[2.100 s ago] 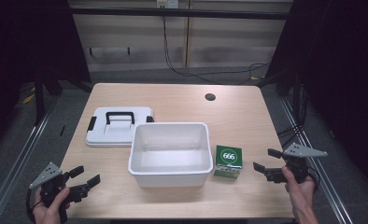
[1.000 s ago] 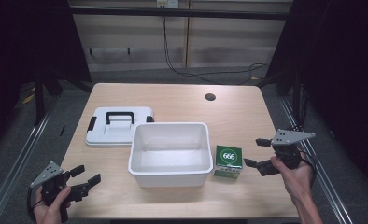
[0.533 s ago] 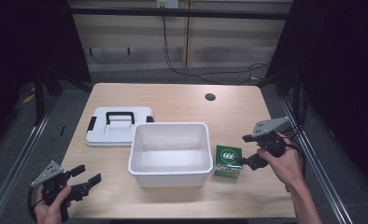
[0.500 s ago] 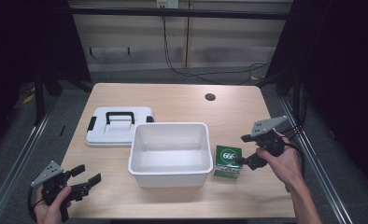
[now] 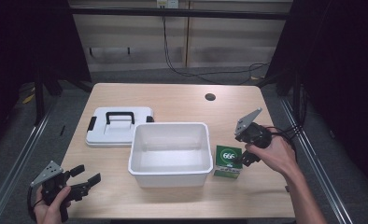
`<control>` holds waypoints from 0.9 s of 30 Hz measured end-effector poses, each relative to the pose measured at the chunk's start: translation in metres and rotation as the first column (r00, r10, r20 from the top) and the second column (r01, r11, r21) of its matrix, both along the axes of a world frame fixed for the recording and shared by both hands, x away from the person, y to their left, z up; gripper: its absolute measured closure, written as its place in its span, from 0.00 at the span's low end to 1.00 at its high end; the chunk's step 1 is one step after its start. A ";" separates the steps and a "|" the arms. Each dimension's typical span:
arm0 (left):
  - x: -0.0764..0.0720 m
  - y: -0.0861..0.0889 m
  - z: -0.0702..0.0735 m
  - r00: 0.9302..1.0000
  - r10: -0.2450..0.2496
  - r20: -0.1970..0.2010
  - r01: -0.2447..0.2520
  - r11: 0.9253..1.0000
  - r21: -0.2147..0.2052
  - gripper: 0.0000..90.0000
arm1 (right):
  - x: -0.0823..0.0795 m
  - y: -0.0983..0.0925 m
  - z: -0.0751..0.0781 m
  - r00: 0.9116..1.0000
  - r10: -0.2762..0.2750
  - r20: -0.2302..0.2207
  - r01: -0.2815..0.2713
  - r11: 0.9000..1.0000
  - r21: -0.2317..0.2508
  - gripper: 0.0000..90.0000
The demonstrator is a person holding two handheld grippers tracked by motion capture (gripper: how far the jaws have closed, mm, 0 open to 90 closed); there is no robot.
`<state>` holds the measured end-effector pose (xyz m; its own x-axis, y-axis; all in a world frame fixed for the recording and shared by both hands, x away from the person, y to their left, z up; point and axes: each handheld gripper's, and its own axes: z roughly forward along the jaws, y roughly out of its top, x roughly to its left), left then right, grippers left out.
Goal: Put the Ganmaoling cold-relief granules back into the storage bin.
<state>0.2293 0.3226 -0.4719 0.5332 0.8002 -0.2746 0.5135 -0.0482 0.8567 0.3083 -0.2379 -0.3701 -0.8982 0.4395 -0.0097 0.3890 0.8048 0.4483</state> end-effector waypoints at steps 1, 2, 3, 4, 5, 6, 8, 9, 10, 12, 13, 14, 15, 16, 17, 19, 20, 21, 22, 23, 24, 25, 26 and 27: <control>0.000 0.000 0.000 1.000 0.000 0.000 0.000 1.000 0.000 0.18 | 0.001 0.002 -0.001 1.000 0.009 -0.011 -0.009 1.000 -0.011 0.15; 0.000 0.000 0.000 1.000 -0.001 -0.001 0.001 1.000 -0.001 0.18 | 0.003 0.005 -0.002 1.000 0.018 -0.024 -0.019 0.999 -0.033 0.15; 0.000 0.000 0.000 1.000 -0.002 0.000 0.002 1.000 -0.001 0.18 | 0.004 0.008 -0.003 0.999 0.022 -0.027 -0.024 0.998 -0.052 0.15; 0.000 0.000 0.000 1.000 -0.003 0.000 0.003 1.000 0.000 0.18 | 0.006 0.010 -0.003 0.998 0.030 -0.047 -0.033 0.997 -0.064 0.15; 0.000 0.000 0.000 1.000 -0.003 -0.001 0.003 1.000 -0.002 0.18 | 0.009 0.013 -0.004 0.998 0.043 -0.054 -0.047 0.996 -0.071 0.15; 0.000 0.000 0.000 1.000 -0.004 -0.001 0.004 1.000 -0.004 0.18 | 0.010 0.016 -0.006 0.998 0.052 -0.047 -0.056 0.995 -0.084 0.14; 0.000 0.000 0.000 1.000 -0.007 -0.001 0.007 1.000 -0.004 0.18 | 0.014 0.021 -0.007 0.997 0.054 -0.057 -0.060 0.991 -0.116 0.14; 0.000 0.001 0.000 1.000 -0.008 0.003 0.008 1.000 -0.001 0.18 | 0.016 0.023 -0.007 0.997 0.068 -0.046 -0.073 0.989 -0.130 0.13; 0.000 0.001 0.000 1.000 -0.009 0.002 0.009 1.000 -0.002 0.18 | 0.018 0.025 -0.007 0.996 0.081 -0.038 -0.085 0.987 -0.138 0.13; 0.000 0.001 0.000 1.000 -0.011 0.001 0.011 1.000 0.002 0.18 | 0.020 0.028 -0.008 0.995 0.087 -0.044 -0.093 0.985 -0.148 0.13; 0.000 0.000 0.000 1.000 -0.009 -0.001 0.009 1.000 -0.001 0.18 | 0.020 0.030 -0.009 0.995 0.088 -0.051 -0.095 0.984 -0.153 0.11; 0.000 0.000 0.000 1.000 -0.011 -0.001 0.011 1.000 -0.001 0.18 | 0.020 0.032 -0.011 0.993 0.102 -0.056 -0.109 0.982 -0.153 0.10; 0.000 0.000 0.000 1.000 -0.013 0.000 0.013 1.000 -0.001 0.18 | 0.021 0.033 -0.013 0.991 0.115 -0.062 -0.124 0.980 -0.158 0.10; 0.000 0.001 0.000 1.000 -0.014 0.000 0.014 1.000 -0.001 0.18 | 0.022 0.035 -0.016 0.989 0.132 -0.059 -0.140 0.975 -0.170 0.10; 0.000 0.001 0.000 1.000 -0.014 0.000 0.014 1.000 -0.001 0.18 | 0.021 0.036 -0.017 0.989 0.132 -0.070 -0.142 0.973 -0.182 0.10; 0.000 0.001 0.000 1.000 -0.013 -0.003 0.013 1.000 -0.003 0.18 | 0.023 0.038 -0.020 0.987 0.133 -0.086 -0.147 0.970 -0.193 0.10; 0.000 0.001 0.000 1.000 -0.015 -0.002 0.015 1.000 -0.002 0.18 | 0.024 0.039 -0.021 0.988 0.128 -0.089 -0.144 0.968 -0.205 0.09; 0.000 0.001 0.000 1.000 -0.016 -0.001 0.016 1.000 -0.002 0.18 | 0.025 0.039 -0.022 0.987 0.136 -0.085 -0.152 0.964 -0.219 0.09; 0.000 0.001 0.000 1.000 -0.018 0.000 0.018 1.000 0.000 0.18 | 0.027 0.039 -0.023 0.985 0.142 -0.094 -0.160 0.961 -0.225 0.09; 0.000 0.001 0.000 1.000 -0.019 -0.001 0.019 1.000 -0.001 0.18 | 0.027 0.039 -0.024 0.987 0.127 -0.101 -0.149 0.958 -0.244 0.09; 0.000 0.001 0.000 1.000 -0.019 -0.001 0.019 1.000 0.003 0.18 | 0.027 0.039 -0.025 0.986 0.134 -0.097 -0.155 0.953 -0.260 0.09; 0.000 0.001 0.000 1.000 -0.022 -0.004 0.022 1.000 0.003 0.18 | 0.027 0.040 -0.027 0.984 0.135 -0.119 -0.162 0.951 -0.263 0.09; 0.000 0.000 0.000 1.000 -0.024 -0.006 0.024 1.000 0.002 0.18 | 0.027 0.040 -0.028 0.982 0.140 -0.127 -0.171 0.945 -0.278 0.09; 0.000 0.000 0.000 1.000 -0.024 -0.006 0.024 1.000 0.002 0.18 | 0.027 0.040 -0.028 0.982 0.140 -0.127 -0.171 0.945 -0.278 0.09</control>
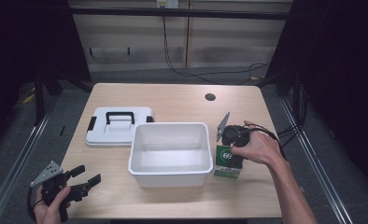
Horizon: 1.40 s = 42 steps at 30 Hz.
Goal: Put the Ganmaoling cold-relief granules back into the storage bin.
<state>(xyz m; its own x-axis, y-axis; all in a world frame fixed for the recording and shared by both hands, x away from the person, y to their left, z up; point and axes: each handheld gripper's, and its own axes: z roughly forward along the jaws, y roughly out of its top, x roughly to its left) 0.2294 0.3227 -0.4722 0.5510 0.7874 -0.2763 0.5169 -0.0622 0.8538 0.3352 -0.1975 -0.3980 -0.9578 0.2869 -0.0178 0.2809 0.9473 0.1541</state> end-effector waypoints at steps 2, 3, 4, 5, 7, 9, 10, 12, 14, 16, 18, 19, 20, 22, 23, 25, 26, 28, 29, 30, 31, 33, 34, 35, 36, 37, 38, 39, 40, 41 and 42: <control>0.000 0.000 0.000 1.000 -0.005 0.003 0.005 1.000 0.005 0.18 | -0.001 0.002 -0.003 1.000 0.009 -0.010 -0.009 1.000 -0.020 0.09; 0.000 0.000 0.000 1.000 -0.006 0.001 0.006 1.000 0.003 0.18 | -0.001 0.003 -0.004 1.000 0.011 -0.011 -0.011 1.000 -0.027 0.09; 0.000 0.000 0.000 1.000 -0.006 0.001 0.006 1.000 0.003 0.18 | -0.001 0.003 -0.004 1.000 0.011 -0.011 -0.011 1.000 -0.027 0.09; 0.000 0.000 0.000 1.000 -0.001 0.001 0.001 1.000 -0.001 0.18 | -0.001 0.005 -0.007 1.000 0.015 -0.017 -0.016 0.999 -0.042 0.09; 0.000 0.000 0.000 1.000 0.000 -0.001 0.000 1.000 -0.001 0.18 | -0.001 0.007 -0.011 1.000 0.016 -0.027 -0.018 0.998 -0.064 0.10; 0.000 0.000 0.000 1.000 -0.001 0.001 0.001 1.000 -0.001 0.18 | 0.000 0.008 -0.015 0.999 0.029 -0.036 -0.032 0.997 -0.065 0.12; 0.000 0.000 0.000 1.000 -0.002 0.002 0.002 1.000 -0.001 0.18 | 0.000 0.009 -0.016 0.999 0.027 -0.034 -0.029 0.997 -0.069 0.13; 0.000 0.000 0.000 1.000 -0.002 0.001 0.002 1.000 -0.001 0.18 | 0.000 0.009 -0.018 0.999 0.022 -0.038 -0.025 0.997 -0.072 0.14; 0.000 0.000 0.000 1.000 -0.001 0.002 0.001 1.000 0.000 0.18 | 0.001 0.011 -0.021 0.999 0.030 -0.042 -0.033 0.996 -0.082 0.13; 0.000 0.000 0.000 1.000 -0.003 0.001 0.003 1.000 -0.002 0.18 | 0.002 0.012 -0.024 0.998 0.034 -0.044 -0.038 0.994 -0.098 0.13; -0.001 0.000 0.000 1.000 -0.004 0.001 0.004 1.000 -0.007 0.18 | 0.002 0.013 -0.025 0.998 0.037 -0.047 -0.042 0.993 -0.106 0.14; -0.001 0.000 0.000 1.000 -0.004 0.001 0.004 1.000 -0.006 0.18 | 0.001 0.013 -0.026 0.998 0.026 -0.052 -0.032 0.993 -0.110 0.14; -0.001 0.000 0.000 1.000 -0.004 0.001 0.004 1.000 -0.006 0.18 | 0.002 0.012 -0.028 0.998 0.036 -0.050 -0.041 0.993 -0.108 0.14; -0.001 0.000 0.000 1.000 -0.002 0.000 0.002 1.000 -0.005 0.18 | 0.002 0.013 -0.028 0.998 0.034 -0.056 -0.040 0.993 -0.115 0.14; 0.000 0.000 0.000 1.000 -0.008 0.001 0.008 1.000 0.003 0.18 | 0.003 0.013 -0.028 0.998 0.030 -0.060 -0.037 0.992 -0.117 0.16; 0.000 -0.001 0.000 1.000 -0.010 0.002 0.010 1.000 0.003 0.18 | 0.003 0.013 -0.027 0.997 0.032 -0.070 -0.040 0.992 -0.120 0.17; -0.001 -0.001 0.000 1.000 -0.010 0.002 0.010 1.000 0.002 0.18 | 0.004 0.013 -0.027 0.997 0.041 -0.071 -0.050 0.992 -0.119 0.17; 0.000 -0.001 0.000 1.000 -0.008 0.001 0.008 1.000 0.003 0.18 | 0.004 0.014 -0.026 0.995 0.027 -0.092 -0.039 0.991 -0.132 0.18; 0.000 0.000 0.000 1.000 -0.007 0.001 0.007 1.000 0.003 0.18 | 0.005 0.013 -0.026 0.995 0.035 -0.094 -0.047 0.991 -0.127 0.18; -0.001 -0.001 0.000 1.000 -0.006 0.000 0.006 1.000 0.001 0.18 | 0.005 0.013 -0.026 0.995 0.038 -0.096 -0.050 0.991 -0.121 0.18; 0.000 -0.001 0.000 1.000 -0.007 0.002 0.007 1.000 0.003 0.18 | 0.005 0.012 -0.026 0.994 0.032 -0.101 -0.045 0.992 -0.121 0.18; 0.000 -0.002 0.000 1.000 -0.005 -0.003 0.005 1.000 0.002 0.18 | 0.005 0.012 -0.025 0.994 0.027 -0.108 -0.040 0.993 -0.115 0.18; 0.000 -0.002 0.000 1.000 -0.006 -0.002 0.006 1.000 0.004 0.18 | 0.005 0.011 -0.023 0.994 0.026 -0.104 -0.038 0.993 -0.116 0.18; 0.000 -0.002 0.000 1.000 -0.005 -0.001 0.005 1.000 0.005 0.18 | 0.005 0.011 -0.022 0.994 0.021 -0.105 -0.033 0.993 -0.113 0.18; 0.000 -0.002 0.000 1.000 -0.005 -0.001 0.005 1.000 0.005 0.18 | 0.005 0.011 -0.022 0.994 0.021 -0.105 -0.033 0.993 -0.113 0.18; -0.001 -0.002 0.000 1.000 0.001 0.004 -0.001 1.000 0.004 0.18 | 0.005 0.009 -0.020 0.994 0.006 -0.106 -0.017 0.995 -0.101 0.18; -0.001 -0.002 0.000 1.000 0.001 0.004 -0.001 1.000 0.004 0.18 | 0.006 0.008 -0.018 0.995 0.003 -0.100 -0.013 0.995 -0.099 0.18; -0.001 -0.002 0.000 1.000 0.004 0.001 -0.004 1.000 0.003 0.18 | 0.005 0.006 -0.017 0.995 -0.003 -0.100 -0.007 0.995 -0.098 0.18; -0.001 -0.002 0.000 1.000 0.004 0.001 -0.004 1.000 0.003 0.18 | 0.005 0.006 -0.017 0.995 -0.003 -0.100 -0.007 0.995 -0.098 0.18; -0.001 -0.002 0.000 1.000 -0.002 0.001 0.002 1.000 0.005 0.18 | 0.005 0.005 -0.015 0.995 -0.005 -0.102 -0.005 0.995 -0.100 0.18; -0.001 -0.002 0.000 1.000 -0.002 0.001 0.002 1.000 0.005 0.18 | 0.005 0.004 -0.014 0.995 -0.001 -0.102 -0.010 0.995 -0.101 0.18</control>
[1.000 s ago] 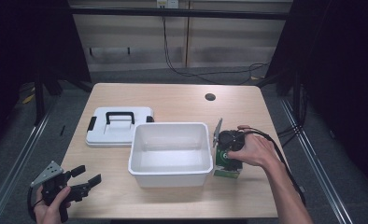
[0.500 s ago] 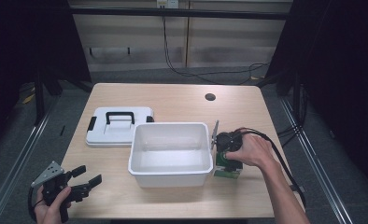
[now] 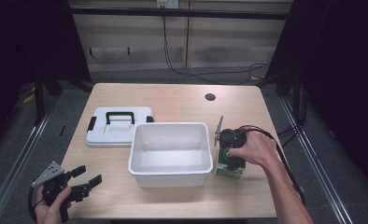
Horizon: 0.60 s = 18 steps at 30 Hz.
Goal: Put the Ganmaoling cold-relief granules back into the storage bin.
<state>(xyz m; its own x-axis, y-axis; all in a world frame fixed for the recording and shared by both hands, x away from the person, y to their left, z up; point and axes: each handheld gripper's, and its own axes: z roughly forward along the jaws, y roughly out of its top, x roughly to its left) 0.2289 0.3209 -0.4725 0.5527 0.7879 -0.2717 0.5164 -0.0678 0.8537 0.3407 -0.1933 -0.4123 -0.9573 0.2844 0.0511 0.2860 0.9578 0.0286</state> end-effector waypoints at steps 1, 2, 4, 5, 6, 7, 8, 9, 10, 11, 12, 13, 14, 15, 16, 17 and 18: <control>0.000 0.000 0.000 1.000 -0.004 0.002 0.004 1.000 0.004 0.18 | -0.001 -0.001 0.000 1.000 -0.010 -0.004 0.010 1.000 0.000 0.18; 0.000 0.000 0.000 1.000 -0.004 0.001 0.004 1.000 0.004 0.18 | -0.001 -0.001 0.001 1.000 -0.007 0.001 0.006 1.000 0.006 0.18; 0.000 0.000 0.000 1.000 -0.003 0.001 0.003 1.000 0.003 0.18 | -0.001 -0.002 0.002 1.000 -0.005 0.004 0.005 1.000 0.006 0.18; 0.000 0.000 0.000 1.000 -0.003 0.001 0.003 1.000 0.001 0.18 | 0.000 -0.002 0.003 1.000 -0.011 0.005 0.010 1.000 0.009 0.18; 0.000 0.000 0.000 1.000 -0.003 0.001 0.003 1.000 0.001 0.18 | 0.000 -0.003 0.004 1.000 -0.015 0.009 0.015 1.000 0.014 0.18; 0.000 0.000 0.000 1.000 -0.002 0.004 0.002 1.000 -0.005 0.18 | 0.000 -0.004 0.005 1.000 -0.023 0.015 0.023 1.000 0.008 0.18; 0.000 0.000 0.000 1.000 -0.002 0.004 0.002 1.000 -0.005 0.18 | 0.000 -0.005 0.006 1.000 -0.024 0.017 0.024 1.000 0.015 0.18; 0.000 0.001 0.000 1.000 -0.002 0.002 0.002 1.000 0.004 0.18 | 0.000 -0.006 0.007 1.000 -0.022 0.023 0.021 1.000 0.017 0.18; 0.000 0.000 0.000 1.000 0.000 0.003 0.000 1.000 -0.004 0.18 | 0.000 -0.008 0.009 0.999 -0.028 0.019 0.027 1.000 0.016 0.18; 0.000 0.000 0.000 1.000 -0.003 0.005 0.003 1.000 0.001 0.18 | 0.000 -0.009 0.010 0.999 -0.025 0.024 0.024 1.000 0.018 0.18; 0.000 0.000 0.000 1.000 -0.003 0.005 0.003 1.000 0.001 0.18 | 0.000 -0.009 0.010 0.999 -0.025 0.024 0.024 1.000 0.018 0.18; 0.000 0.001 0.000 1.000 -0.005 0.005 0.005 1.000 -0.001 0.18 | -0.002 -0.010 0.013 0.999 -0.035 0.025 0.035 0.999 0.014 0.18; 0.000 0.001 0.000 1.000 -0.005 0.005 0.005 1.000 -0.001 0.18 | -0.002 -0.010 0.013 0.999 -0.035 0.025 0.035 0.999 0.014 0.18; 0.000 0.001 0.000 1.000 -0.004 0.004 0.004 1.000 0.000 0.18 | -0.003 -0.010 0.017 0.999 -0.022 0.028 0.022 1.000 0.015 0.18; 0.000 0.001 0.001 1.000 -0.001 0.005 0.001 1.000 -0.003 0.18 | -0.003 -0.010 0.019 0.999 -0.023 0.023 0.022 1.000 0.016 0.18; 0.000 0.001 0.001 1.000 0.000 0.005 0.000 1.000 -0.002 0.18 | -0.004 -0.009 0.020 1.000 -0.023 0.021 0.023 0.999 0.022 0.18; 0.000 0.001 0.001 1.000 0.000 0.005 0.000 1.000 -0.002 0.18 | -0.004 -0.009 0.022 1.000 -0.011 0.022 0.010 1.000 0.020 0.18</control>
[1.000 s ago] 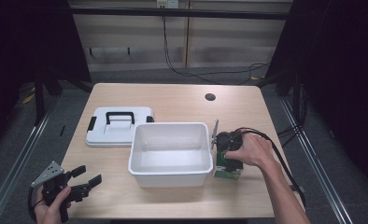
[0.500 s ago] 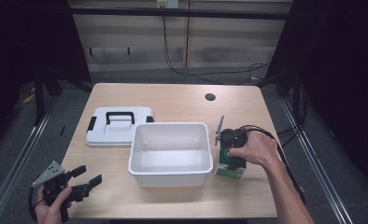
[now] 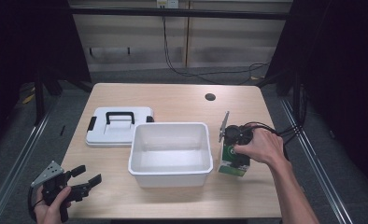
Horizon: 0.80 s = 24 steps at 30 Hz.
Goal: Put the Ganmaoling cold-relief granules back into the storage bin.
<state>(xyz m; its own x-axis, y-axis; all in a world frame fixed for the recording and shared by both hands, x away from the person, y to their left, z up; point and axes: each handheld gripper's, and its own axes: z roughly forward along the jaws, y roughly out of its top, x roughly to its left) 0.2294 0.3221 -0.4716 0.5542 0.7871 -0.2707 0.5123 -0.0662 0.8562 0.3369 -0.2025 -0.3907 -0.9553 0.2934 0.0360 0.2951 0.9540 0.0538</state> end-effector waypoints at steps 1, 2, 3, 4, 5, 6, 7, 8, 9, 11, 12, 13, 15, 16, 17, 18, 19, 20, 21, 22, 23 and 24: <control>0.000 0.000 -0.001 1.000 -0.004 0.001 0.004 1.000 0.005 0.18 | 0.000 0.001 0.002 1.000 -0.007 -0.003 0.007 1.000 -0.003 0.18; 0.000 0.000 -0.001 1.000 -0.002 -0.001 0.002 1.000 0.003 0.18 | 0.000 0.000 0.003 1.000 -0.004 0.001 0.004 1.000 -0.001 0.18; -0.001 0.000 0.000 1.000 0.001 0.004 -0.001 1.000 0.000 0.18 | 0.000 0.000 0.005 1.000 -0.010 0.002 0.010 1.000 0.001 0.18; -0.001 0.000 0.000 1.000 0.001 0.004 -0.001 1.000 0.000 0.18 | 0.000 0.000 0.005 1.000 -0.010 0.002 0.010 1.000 0.001 0.18; -0.001 0.000 0.000 1.000 0.000 0.005 0.000 1.000 0.001 0.18 | 0.001 0.000 0.008 1.000 -0.018 0.007 0.018 1.000 0.009 0.18; -0.001 0.000 0.000 1.000 -0.002 0.007 0.002 1.000 0.000 0.18 | 0.002 0.000 0.008 1.000 -0.013 0.009 0.013 1.000 0.009 0.18; -0.001 0.000 0.000 1.000 -0.001 0.005 0.001 1.000 -0.004 0.18 | 0.002 0.000 0.011 1.000 -0.014 0.013 0.014 1.000 0.010 0.18; -0.001 -0.001 0.000 1.000 0.002 0.003 -0.002 1.000 -0.009 0.18 | 0.002 0.001 0.013 1.000 -0.015 0.011 0.015 1.000 0.004 0.18; -0.001 -0.001 0.000 1.000 0.004 0.003 -0.004 1.000 -0.009 0.18 | 0.002 0.001 0.016 1.000 -0.019 0.012 0.019 1.000 0.003 0.18; -0.002 0.000 0.001 1.000 0.008 0.010 -0.007 1.000 -0.012 0.18 | 0.003 0.002 0.020 1.000 -0.010 0.017 0.010 1.000 0.007 0.18; -0.002 0.000 0.001 1.000 0.007 0.015 -0.007 1.000 -0.006 0.18 | 0.002 0.002 0.022 1.000 -0.014 0.021 0.014 1.000 0.005 0.18; -0.002 0.001 0.001 1.000 0.009 0.015 -0.009 1.000 -0.008 0.18 | 0.002 0.002 0.023 1.000 -0.013 0.025 0.013 1.000 0.010 0.18; -0.002 0.001 0.001 1.000 0.014 0.010 -0.014 1.000 -0.010 0.18 | 0.001 0.005 0.026 1.000 -0.006 0.017 0.006 1.000 -0.004 0.18; -0.002 0.001 0.001 1.000 0.016 0.011 -0.015 1.000 -0.009 0.18 | 0.001 0.006 0.027 1.000 0.007 0.017 -0.006 1.000 -0.003 0.18; -0.002 0.001 0.001 1.000 0.012 0.012 -0.012 1.000 -0.010 0.18 | 0.001 0.008 0.029 1.000 0.000 0.012 0.000 1.000 -0.001 0.18; -0.002 0.001 0.001 1.000 0.011 0.015 -0.011 1.000 -0.008 0.18 | 0.001 0.008 0.031 1.000 0.006 0.015 -0.006 1.000 -0.002 0.18; -0.003 0.000 0.002 1.000 0.016 0.022 -0.016 1.000 -0.009 0.18 | 0.002 0.009 0.032 1.000 0.012 0.021 -0.011 1.000 -0.004 0.18; -0.003 0.001 0.002 1.000 0.016 0.024 -0.016 1.000 -0.009 0.18 | 0.002 0.009 0.034 1.000 0.016 0.027 -0.016 1.000 -0.012 0.18; -0.003 0.001 0.002 1.000 0.012 0.024 -0.012 1.000 -0.014 0.18 | 0.002 0.009 0.035 1.000 0.014 0.027 -0.014 1.000 -0.017 0.18; -0.003 0.001 0.002 1.000 0.013 0.022 -0.013 1.000 -0.019 0.18 | 0.001 0.010 0.037 0.999 0.011 0.031 -0.010 1.000 -0.026 0.18; -0.003 0.001 0.001 1.000 0.005 0.019 -0.005 1.000 -0.011 0.18 | 0.000 0.011 0.038 0.999 0.011 0.040 -0.010 1.000 -0.024 0.18; -0.003 0.000 0.001 1.000 0.005 0.018 -0.004 1.000 -0.012 0.18 | -0.001 0.013 0.039 0.999 0.012 0.041 -0.011 1.000 -0.027 0.18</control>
<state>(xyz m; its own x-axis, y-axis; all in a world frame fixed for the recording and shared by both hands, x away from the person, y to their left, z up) 0.2266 0.3224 -0.4706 0.5555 0.7865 -0.2698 0.4971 -0.0540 0.8660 0.3360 -0.1899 -0.3512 -0.9590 0.2832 -0.0106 0.2826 0.9584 0.0402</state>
